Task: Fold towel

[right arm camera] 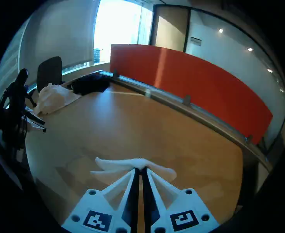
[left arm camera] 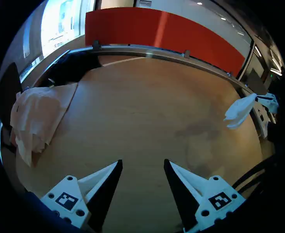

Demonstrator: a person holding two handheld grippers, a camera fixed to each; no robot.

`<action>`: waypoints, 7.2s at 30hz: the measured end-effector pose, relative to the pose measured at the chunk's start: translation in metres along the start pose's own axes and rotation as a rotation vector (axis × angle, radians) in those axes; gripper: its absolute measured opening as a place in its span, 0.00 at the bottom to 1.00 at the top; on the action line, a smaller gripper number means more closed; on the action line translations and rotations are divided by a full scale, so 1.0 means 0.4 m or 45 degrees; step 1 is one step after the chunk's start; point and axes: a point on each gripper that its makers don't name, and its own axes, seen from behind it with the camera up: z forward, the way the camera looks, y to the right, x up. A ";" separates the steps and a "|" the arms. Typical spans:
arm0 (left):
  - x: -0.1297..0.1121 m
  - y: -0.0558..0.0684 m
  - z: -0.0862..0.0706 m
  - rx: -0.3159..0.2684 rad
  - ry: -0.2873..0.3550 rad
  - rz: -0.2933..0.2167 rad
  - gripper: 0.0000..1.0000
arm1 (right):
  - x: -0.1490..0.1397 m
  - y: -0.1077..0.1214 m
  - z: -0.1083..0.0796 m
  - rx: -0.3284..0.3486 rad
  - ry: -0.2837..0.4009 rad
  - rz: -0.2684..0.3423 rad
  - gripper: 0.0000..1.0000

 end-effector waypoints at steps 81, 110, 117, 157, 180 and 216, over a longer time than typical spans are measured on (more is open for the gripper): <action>-0.007 0.055 -0.007 0.039 -0.033 0.047 0.78 | -0.683 0.505 -0.214 -0.400 -0.634 0.277 0.05; -0.021 0.039 -0.013 0.065 -0.053 0.049 0.78 | -0.805 0.503 -0.211 -0.485 -0.796 0.346 0.15; -0.017 0.049 -0.009 0.055 -0.051 0.054 0.78 | -0.808 0.500 -0.224 -0.485 -0.796 0.344 0.38; -0.021 0.037 -0.017 0.056 -0.038 0.027 0.78 | -0.646 0.276 -0.045 -0.230 -0.575 0.260 0.62; -0.016 0.038 -0.011 0.055 -0.035 0.024 0.78 | -0.640 0.250 -0.047 -0.148 -0.577 0.276 0.08; 0.007 0.031 -0.005 0.054 -0.018 0.020 0.78 | -0.627 0.238 -0.065 -0.181 -0.538 0.349 1.00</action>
